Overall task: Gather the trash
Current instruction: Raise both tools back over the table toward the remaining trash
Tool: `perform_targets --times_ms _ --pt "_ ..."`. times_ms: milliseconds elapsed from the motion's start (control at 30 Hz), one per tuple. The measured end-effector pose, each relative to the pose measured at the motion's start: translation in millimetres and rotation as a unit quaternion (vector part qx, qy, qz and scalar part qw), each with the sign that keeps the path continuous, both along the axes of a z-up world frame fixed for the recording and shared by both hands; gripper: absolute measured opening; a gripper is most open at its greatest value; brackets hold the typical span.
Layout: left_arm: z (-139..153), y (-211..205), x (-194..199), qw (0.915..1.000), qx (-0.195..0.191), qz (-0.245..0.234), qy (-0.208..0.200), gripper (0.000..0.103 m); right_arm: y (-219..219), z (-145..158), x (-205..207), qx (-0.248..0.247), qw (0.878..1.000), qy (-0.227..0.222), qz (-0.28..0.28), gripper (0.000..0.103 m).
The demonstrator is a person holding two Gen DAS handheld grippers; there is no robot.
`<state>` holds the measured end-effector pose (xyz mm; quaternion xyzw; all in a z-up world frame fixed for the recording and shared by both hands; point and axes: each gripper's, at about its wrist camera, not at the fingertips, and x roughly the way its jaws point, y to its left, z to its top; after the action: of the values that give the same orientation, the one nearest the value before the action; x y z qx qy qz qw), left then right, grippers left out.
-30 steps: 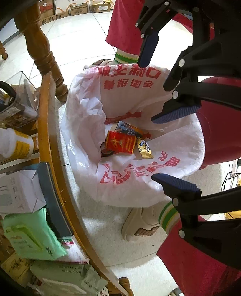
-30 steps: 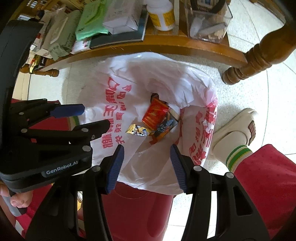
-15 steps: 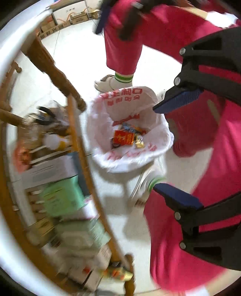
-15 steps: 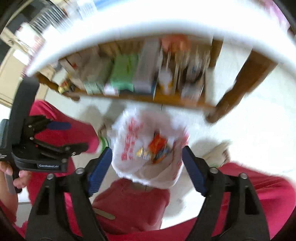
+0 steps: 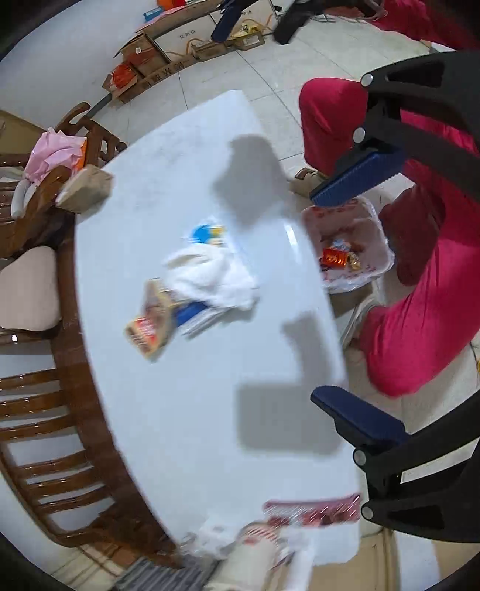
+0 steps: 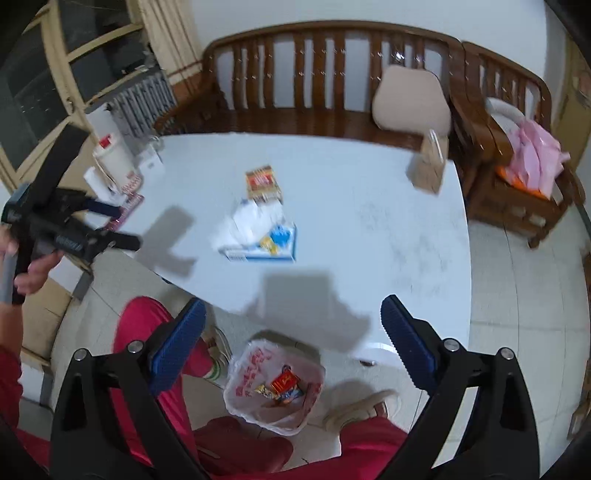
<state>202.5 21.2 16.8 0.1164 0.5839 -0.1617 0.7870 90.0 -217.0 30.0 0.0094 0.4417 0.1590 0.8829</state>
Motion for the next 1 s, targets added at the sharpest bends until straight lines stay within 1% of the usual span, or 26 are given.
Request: perform_targets --times_ms 67,167,267,300,367,400,500,600,700,833,933,1000 --pt "11.8 -3.8 16.4 1.0 0.005 0.0 0.005 0.095 4.7 15.2 8.9 -0.003 1.0 -0.009 0.007 0.093" --pt "20.1 -7.6 42.1 0.9992 -0.004 0.029 0.027 0.095 10.5 29.8 24.3 -0.013 1.0 -0.022 0.017 0.093" --pt "18.4 -14.6 70.4 0.997 -0.011 0.056 0.052 0.095 20.0 42.9 41.6 -0.02 0.999 -0.033 0.034 0.093" --pt "16.7 -15.4 75.2 0.9964 -0.011 0.063 0.055 0.095 22.7 46.5 46.2 -0.019 0.998 -0.035 0.04 0.093" --pt "14.9 -20.1 87.0 0.9951 -0.01 0.073 0.066 0.095 26.6 48.1 54.4 -0.015 0.998 -0.034 0.049 0.093" --pt "12.3 -22.9 94.7 0.9939 -0.016 0.077 0.077 0.095 28.9 49.4 60.6 -0.013 0.998 -0.032 0.054 0.093" --pt "3.8 -28.3 111.2 0.9903 -0.029 0.093 0.1 0.095 34.7 49.3 75.6 -0.015 0.997 -0.029 0.066 0.093" --pt "-5.3 -33.4 127.3 0.9868 -0.032 0.111 0.114 0.095 39.8 46.3 88.3 -0.02 0.997 -0.025 0.077 0.093" --pt "-17.0 -38.4 142.0 0.9834 -0.035 0.117 0.134 0.095 44.2 41.7 99.1 -0.023 0.996 -0.021 0.088 0.093" --pt "-30.5 -40.3 158.2 0.9806 -0.034 0.122 0.149 0.095 47.5 37.2 106.2 -0.029 0.995 -0.017 0.098 0.093" --pt "-45.4 -39.9 170.3 0.9767 -0.04 0.128 0.168 0.095 49.1 28.8 110.4 -0.032 0.994 -0.013 0.104 0.093" --pt "-54.1 -39.0 175.6 0.9746 -0.044 0.131 0.176 0.095 53.1 17.9 113.7 -0.033 0.993 -0.005 0.111 0.093"
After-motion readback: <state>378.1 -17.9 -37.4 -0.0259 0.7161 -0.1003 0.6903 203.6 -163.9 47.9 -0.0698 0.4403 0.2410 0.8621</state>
